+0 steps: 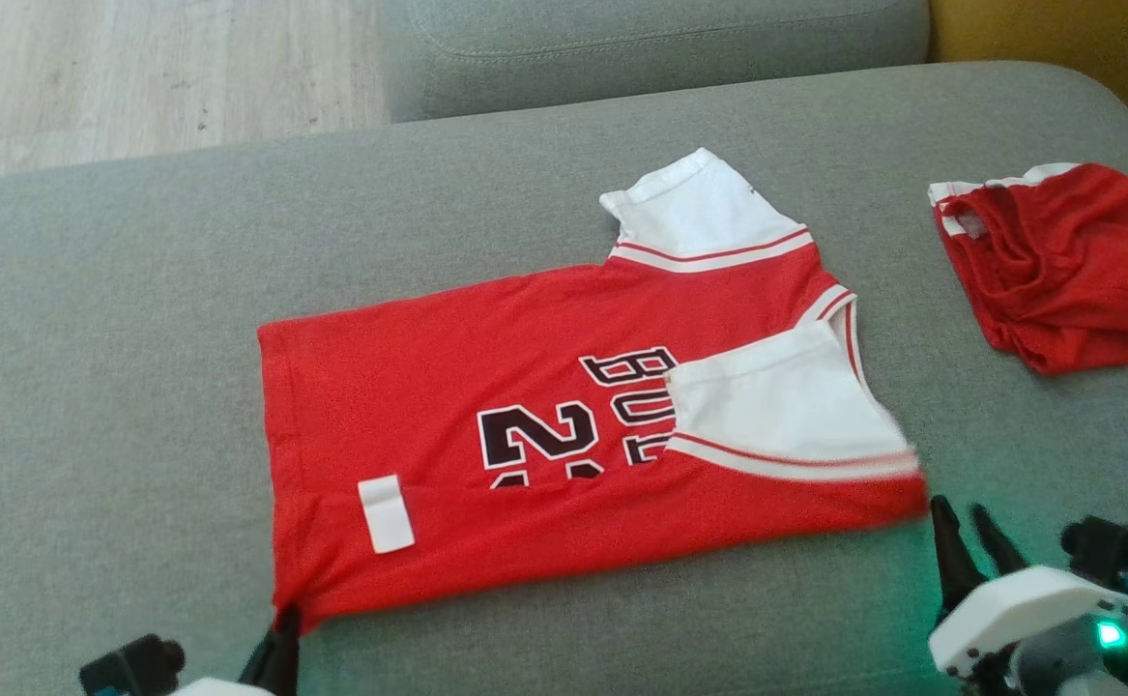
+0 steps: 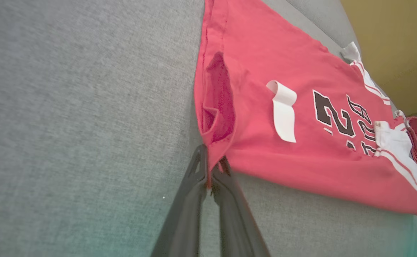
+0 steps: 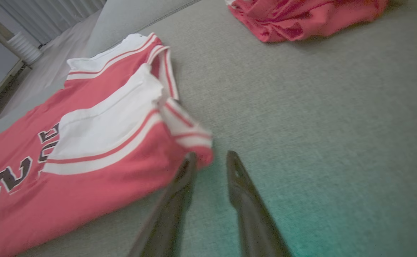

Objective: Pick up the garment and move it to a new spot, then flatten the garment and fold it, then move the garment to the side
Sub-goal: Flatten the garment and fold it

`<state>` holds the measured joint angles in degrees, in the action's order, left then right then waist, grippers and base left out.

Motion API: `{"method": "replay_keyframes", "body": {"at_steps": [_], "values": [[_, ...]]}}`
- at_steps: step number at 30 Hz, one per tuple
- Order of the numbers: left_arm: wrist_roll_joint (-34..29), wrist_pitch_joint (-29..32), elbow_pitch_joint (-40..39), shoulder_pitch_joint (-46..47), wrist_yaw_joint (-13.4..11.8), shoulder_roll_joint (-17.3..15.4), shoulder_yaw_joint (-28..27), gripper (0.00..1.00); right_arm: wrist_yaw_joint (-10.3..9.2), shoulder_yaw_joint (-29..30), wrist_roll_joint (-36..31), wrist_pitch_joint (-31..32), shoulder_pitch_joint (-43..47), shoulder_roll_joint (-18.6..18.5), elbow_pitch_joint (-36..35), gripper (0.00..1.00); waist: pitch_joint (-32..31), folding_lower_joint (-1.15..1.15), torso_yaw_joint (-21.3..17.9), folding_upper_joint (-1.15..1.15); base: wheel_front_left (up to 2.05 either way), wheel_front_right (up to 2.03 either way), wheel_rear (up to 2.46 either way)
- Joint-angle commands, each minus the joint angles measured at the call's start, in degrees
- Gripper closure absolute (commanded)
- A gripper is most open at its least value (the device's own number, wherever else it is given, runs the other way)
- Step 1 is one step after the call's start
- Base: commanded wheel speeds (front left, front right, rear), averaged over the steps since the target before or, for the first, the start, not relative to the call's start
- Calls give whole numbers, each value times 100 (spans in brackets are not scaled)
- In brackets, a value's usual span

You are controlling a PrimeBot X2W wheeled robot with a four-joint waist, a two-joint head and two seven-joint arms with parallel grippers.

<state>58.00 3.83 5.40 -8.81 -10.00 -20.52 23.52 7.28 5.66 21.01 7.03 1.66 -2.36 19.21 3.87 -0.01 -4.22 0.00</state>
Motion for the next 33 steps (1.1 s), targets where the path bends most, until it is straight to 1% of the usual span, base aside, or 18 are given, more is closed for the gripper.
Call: {"method": "replay_keyframes", "body": {"at_steps": [1,4,10,13,16,19,22,27,33], "values": [[-10,-125,-113,110,9,-182,-323,0,21,-42,-39,-27,-41,-52,-230,0,-7,1,-5,0,0,0,0],[-50,-161,-153,119,-9,-275,-385,0,21,24,-53,-33,0,-52,-290,0,-10,1,-9,0,0,0,0],[-304,-158,-602,303,-183,-683,-567,0,21,203,-144,-74,-59,-52,-631,0,37,1,-22,0,0,0,0],[-560,-177,-871,617,-289,-904,-647,0,21,204,-190,-90,-206,-52,-850,0,91,1,-10,0,0,0,0],[-912,-54,-1016,1150,-315,-1136,-561,0,21,143,-264,-53,-410,-52,-1049,0,198,1,0,0,0,0,0],[-1202,220,-1050,1862,-227,-1312,-396,0,21,29,-356,9,-677,-52,-1216,0,378,1,-16,0,0,0,0],[-1459,581,-895,2621,-97,-1487,-227,0,21,-122,-393,67,-995,-52,-1341,0,620,1,-66,0,0,0,0],[-1678,1212,-223,3656,169,-1710,-9,0,21,-461,-421,116,-1571,-52,-1466,0,1115,1,-234,0,0,0,0],[-1681,1801,582,4312,428,-1764,198,0,21,-714,-445,89,-2076,-52,-1491,0,1601,1,-412,0,0,0,0]]}}
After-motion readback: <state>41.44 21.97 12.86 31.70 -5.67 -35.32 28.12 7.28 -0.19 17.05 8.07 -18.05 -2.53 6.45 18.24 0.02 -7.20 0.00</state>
